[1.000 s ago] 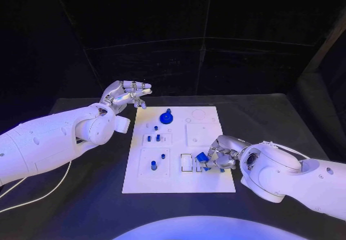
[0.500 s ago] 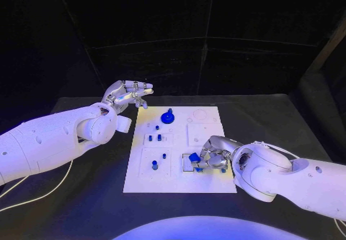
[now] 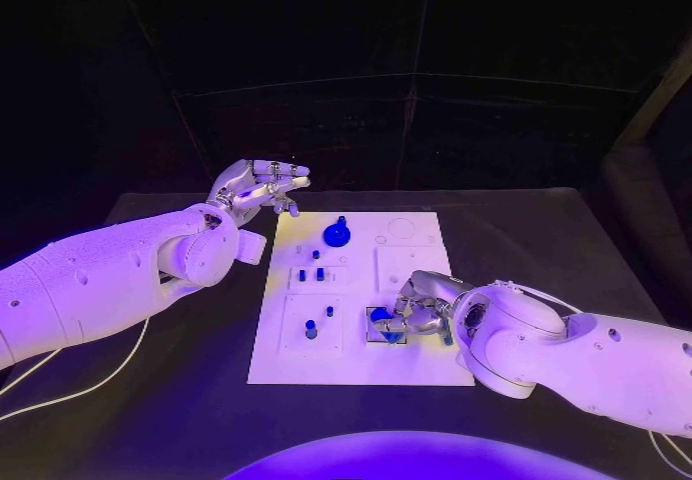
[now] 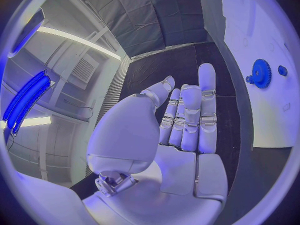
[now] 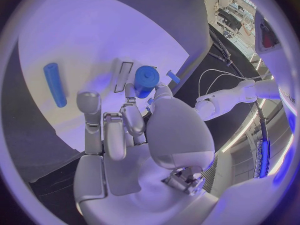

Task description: Assemble the parts on the task board

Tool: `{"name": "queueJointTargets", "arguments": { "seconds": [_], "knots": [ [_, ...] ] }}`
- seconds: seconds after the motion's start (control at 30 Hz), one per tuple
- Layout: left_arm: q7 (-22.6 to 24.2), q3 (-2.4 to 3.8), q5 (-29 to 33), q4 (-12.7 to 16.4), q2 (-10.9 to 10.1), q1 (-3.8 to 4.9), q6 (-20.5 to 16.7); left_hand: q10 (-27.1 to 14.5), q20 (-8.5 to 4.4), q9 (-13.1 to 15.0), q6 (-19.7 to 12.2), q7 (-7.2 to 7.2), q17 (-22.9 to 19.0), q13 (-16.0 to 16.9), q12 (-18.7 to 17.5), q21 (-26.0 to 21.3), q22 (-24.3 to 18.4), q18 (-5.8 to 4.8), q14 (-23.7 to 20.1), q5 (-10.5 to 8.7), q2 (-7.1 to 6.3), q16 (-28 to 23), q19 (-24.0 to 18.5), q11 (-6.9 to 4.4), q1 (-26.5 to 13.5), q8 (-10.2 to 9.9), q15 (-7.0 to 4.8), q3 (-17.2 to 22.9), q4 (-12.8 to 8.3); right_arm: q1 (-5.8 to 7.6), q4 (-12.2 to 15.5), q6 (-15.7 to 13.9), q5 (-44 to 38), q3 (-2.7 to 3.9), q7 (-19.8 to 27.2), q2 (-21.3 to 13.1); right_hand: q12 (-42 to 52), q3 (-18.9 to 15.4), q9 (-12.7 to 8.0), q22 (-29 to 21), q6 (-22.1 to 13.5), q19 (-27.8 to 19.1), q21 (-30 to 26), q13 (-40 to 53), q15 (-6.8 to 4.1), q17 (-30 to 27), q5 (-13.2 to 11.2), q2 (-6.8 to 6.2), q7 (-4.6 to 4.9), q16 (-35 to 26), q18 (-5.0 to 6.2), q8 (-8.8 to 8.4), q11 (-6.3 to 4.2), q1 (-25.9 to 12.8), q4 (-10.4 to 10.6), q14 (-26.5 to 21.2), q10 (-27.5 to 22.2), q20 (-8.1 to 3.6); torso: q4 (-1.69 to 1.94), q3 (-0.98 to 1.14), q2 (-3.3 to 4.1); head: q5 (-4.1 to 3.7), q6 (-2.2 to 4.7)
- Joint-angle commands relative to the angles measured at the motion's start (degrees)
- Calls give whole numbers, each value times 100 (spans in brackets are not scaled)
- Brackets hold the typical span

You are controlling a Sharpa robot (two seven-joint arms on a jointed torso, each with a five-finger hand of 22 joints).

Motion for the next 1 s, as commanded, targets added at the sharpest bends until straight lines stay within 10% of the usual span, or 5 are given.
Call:
{"name": "queueJointTargets", "arguments": {
  "seconds": [0.03, 0.23, 0.47, 0.63, 1.0],
  "knots": [
    [16, 5, 15, 10, 13, 10, 62, -57, 31, -5, -33, 14, 9, -7, 20, -22, -5, 75, -26, -28, 19, 23, -8, -2, -27, 26, 16, -32, 9, 8, -26, 35, -104, 4, -52, 56, -38, -68, 17, -8, 50, 16, 11, 8, -36, 780, -140, 15, -12, 29, -99, 51, -38, -88, 3, 456, 6, -42, -3, 3, -2, 1, -1],
    [14, 5, 15, 12, 15, 10, 62, -57, 31, -5, -33, 14, 9, -7, 20, -22, -5, 75, -26, -28, 19, 23, -8, -2, -27, 26, 16, -32, 9, 9, -95, -20, -184, 4, -87, 157, -82, -194, 48, -52, 28, -7, -17, 13, -40, 768, -788, -33, -17, 20, -94, 100, -41, -277, 12, 452, 3, -50, -3, -2, -3, 0, 5],
    [12, 5, 15, 13, 12, 11, 60, -57, 31, -5, -33, 14, 9, -7, 20, -22, -5, 75, -26, -28, 19, 23, -8, -2, -27, 26, 16, -32, 9, 10, -139, -45, -274, 4, -123, 213, -173, -83, 89, -114, -40, -32, -63, -8, -32, 753, -1881, -515, -7, 7, -85, 164, -32, -864, 36, 448, -26, -45, -6, 0, -1, 8, -3],
    [8, 5, 15, 9, 13, 11, 62, -57, 31, -5, -33, 14, 9, -7, 20, -22, -5, 75, -26, -28, 19, 23, -8, -2, -27, 26, 16, -32, 9, 9, -116, -19, -324, 4, -125, 216, -178, -65, 112, -122, -38, -33, -74, 18, -36, 775, -1995, -739, -15, 15, -84, 206, -36, -1191, 44, 452, -20, -46, -12, 3, -5, 12, 0],
    [0, 4, 15, -2, 17, 11, 68, -57, 31, -5, -33, 14, 9, -7, 20, -22, -5, 75, -26, -28, 19, 23, -8, -2, -27, 26, 16, -32, 9, 8, 75, 139, -383, 4, -123, 147, -159, -14, 125, -96, -32, -19, -66, 53, -42, 803, -1992, -699, -23, 26, -88, 230, -43, -1252, 40, 457, -1, -51, -14, 9, -2, 14, 1]
  ]
}}
